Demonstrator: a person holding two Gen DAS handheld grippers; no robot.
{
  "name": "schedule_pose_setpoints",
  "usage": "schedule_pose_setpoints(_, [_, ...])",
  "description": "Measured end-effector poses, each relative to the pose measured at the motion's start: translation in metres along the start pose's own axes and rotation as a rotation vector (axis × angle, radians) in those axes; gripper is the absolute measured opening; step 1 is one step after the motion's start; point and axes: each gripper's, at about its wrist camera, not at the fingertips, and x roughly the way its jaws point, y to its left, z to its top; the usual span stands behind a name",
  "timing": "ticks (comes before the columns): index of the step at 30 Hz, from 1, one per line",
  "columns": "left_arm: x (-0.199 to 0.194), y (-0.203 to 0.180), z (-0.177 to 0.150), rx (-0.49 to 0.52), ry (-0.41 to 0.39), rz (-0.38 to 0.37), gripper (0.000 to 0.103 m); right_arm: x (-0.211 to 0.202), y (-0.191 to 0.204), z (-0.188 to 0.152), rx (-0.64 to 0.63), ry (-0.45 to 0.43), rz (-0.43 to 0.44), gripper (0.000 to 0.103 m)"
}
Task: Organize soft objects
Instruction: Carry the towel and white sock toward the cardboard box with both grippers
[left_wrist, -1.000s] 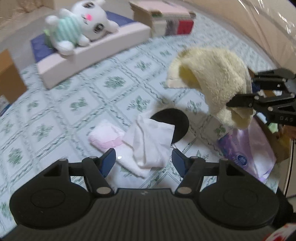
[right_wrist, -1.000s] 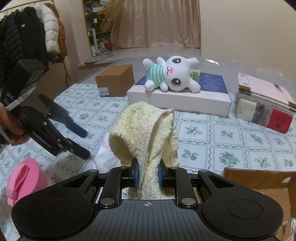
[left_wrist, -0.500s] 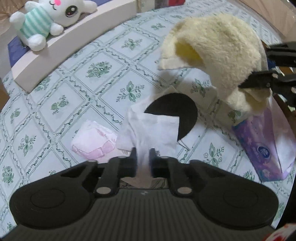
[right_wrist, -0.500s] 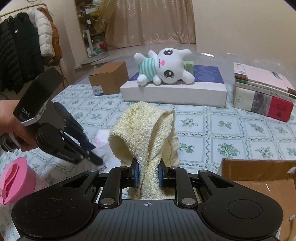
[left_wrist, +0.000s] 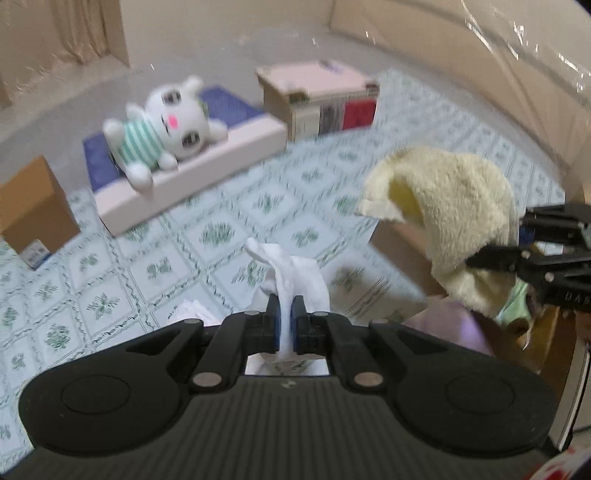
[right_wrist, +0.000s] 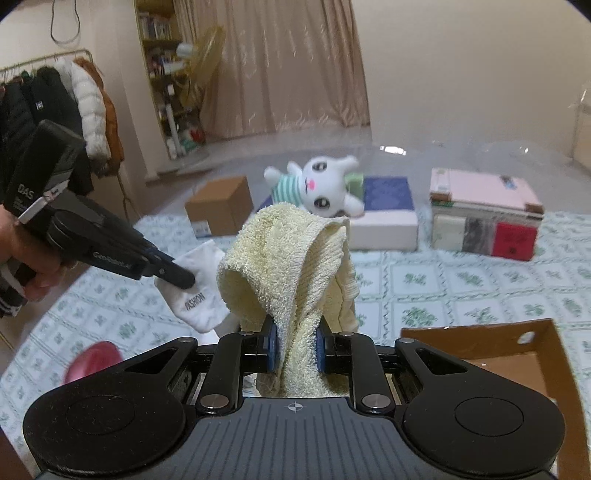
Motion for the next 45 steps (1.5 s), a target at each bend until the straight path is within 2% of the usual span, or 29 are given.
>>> schedule_pose_setpoints(5, [-0.044, -0.030, -0.001, 0.007, -0.066, 0.058, 0.004, -0.045, 0.009, -0.002, -0.008, -0.034, -0.010, 0.020])
schedule_pose_setpoints(11, [-0.072, -0.055, -0.012, -0.007, -0.098, 0.063, 0.004, -0.084, 0.007, -0.013, 0.029, -0.057, -0.013, 0.020])
schedule_pose_setpoints(18, [-0.082, -0.071, -0.023, -0.044, -0.110, 0.030, 0.004, -0.105, 0.000, -0.028, 0.082, -0.063, -0.007, 0.020])
schedule_pose_setpoints(29, [-0.070, -0.083, -0.032, -0.063, -0.097, 0.008, 0.004, -0.110, -0.011, -0.042, 0.122, -0.058, -0.005, 0.020])
schedule_pose_setpoints(37, [-0.112, -0.106, -0.006, -0.019, -0.185, 0.027, 0.004, -0.142, -0.017, -0.034, 0.123, -0.121, -0.037, 0.020])
schedule_pose_setpoints(45, [-0.153, -0.157, 0.023, 0.023, -0.278, 0.011, 0.004, -0.186, -0.032, -0.029, 0.115, -0.170, -0.100, 0.020])
